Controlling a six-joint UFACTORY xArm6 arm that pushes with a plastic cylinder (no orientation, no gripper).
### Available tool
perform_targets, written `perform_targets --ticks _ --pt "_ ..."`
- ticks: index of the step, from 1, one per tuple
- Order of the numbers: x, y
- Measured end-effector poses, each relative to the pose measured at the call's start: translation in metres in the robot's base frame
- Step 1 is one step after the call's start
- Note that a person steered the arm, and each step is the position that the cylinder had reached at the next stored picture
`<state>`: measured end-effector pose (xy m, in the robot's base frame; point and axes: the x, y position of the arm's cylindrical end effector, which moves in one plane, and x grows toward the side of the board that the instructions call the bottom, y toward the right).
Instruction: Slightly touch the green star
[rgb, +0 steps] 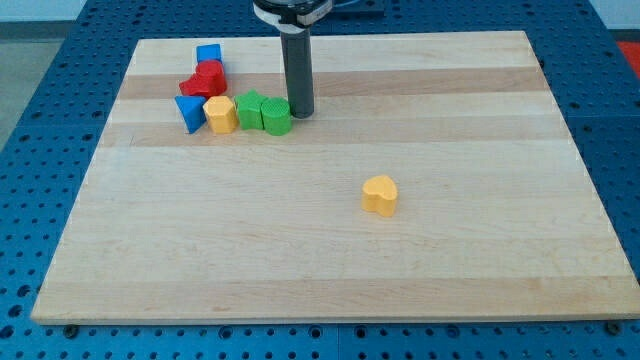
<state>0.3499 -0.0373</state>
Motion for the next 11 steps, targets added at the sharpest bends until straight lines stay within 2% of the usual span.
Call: perform_targets --ticks 1,2,4,11 --pt "-0.017 0.006" --pt "-0.038 -0.026" --pt "-0.036 -0.053" --pt "-0.028 -0.07"
